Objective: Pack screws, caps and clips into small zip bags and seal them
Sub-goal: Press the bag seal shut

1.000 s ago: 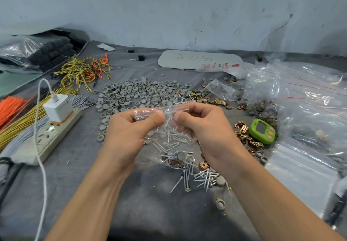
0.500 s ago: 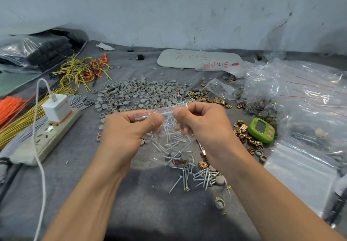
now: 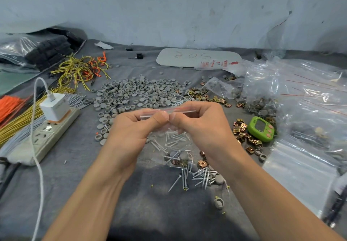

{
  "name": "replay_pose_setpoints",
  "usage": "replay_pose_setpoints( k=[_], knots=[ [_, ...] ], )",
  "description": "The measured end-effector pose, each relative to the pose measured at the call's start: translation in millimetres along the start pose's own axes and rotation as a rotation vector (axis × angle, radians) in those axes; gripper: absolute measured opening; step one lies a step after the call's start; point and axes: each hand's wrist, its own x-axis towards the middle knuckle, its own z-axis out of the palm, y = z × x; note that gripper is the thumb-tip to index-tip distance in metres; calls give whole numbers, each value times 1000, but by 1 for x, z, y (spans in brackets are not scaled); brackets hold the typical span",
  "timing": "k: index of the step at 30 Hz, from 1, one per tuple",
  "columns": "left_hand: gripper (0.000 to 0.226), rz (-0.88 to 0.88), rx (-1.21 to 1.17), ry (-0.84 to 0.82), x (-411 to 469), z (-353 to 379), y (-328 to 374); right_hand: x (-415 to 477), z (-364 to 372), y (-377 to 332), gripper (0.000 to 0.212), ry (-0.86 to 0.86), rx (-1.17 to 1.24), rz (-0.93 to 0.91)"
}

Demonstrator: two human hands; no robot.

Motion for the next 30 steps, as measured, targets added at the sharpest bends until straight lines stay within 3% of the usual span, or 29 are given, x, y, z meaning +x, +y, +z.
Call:
replay_pose_setpoints(
  k=[15, 18, 23, 26, 30],
  knots=[
    [3, 100, 37, 127, 2, 4, 2, 2, 2, 1, 3, -3, 103, 51],
    [0, 99, 62, 124, 1, 4, 2, 2, 2, 1, 2, 10, 96, 39],
    [22, 92, 59, 123, -1, 2, 4, 2, 1, -1, 9, 8, 90, 36],
    [5, 92, 44, 129, 0, 4, 4, 1, 3, -3, 10, 6, 87, 34],
    [7, 110, 53, 161, 0, 7, 3, 1, 4, -6, 14, -3, 115, 31]
  ],
)
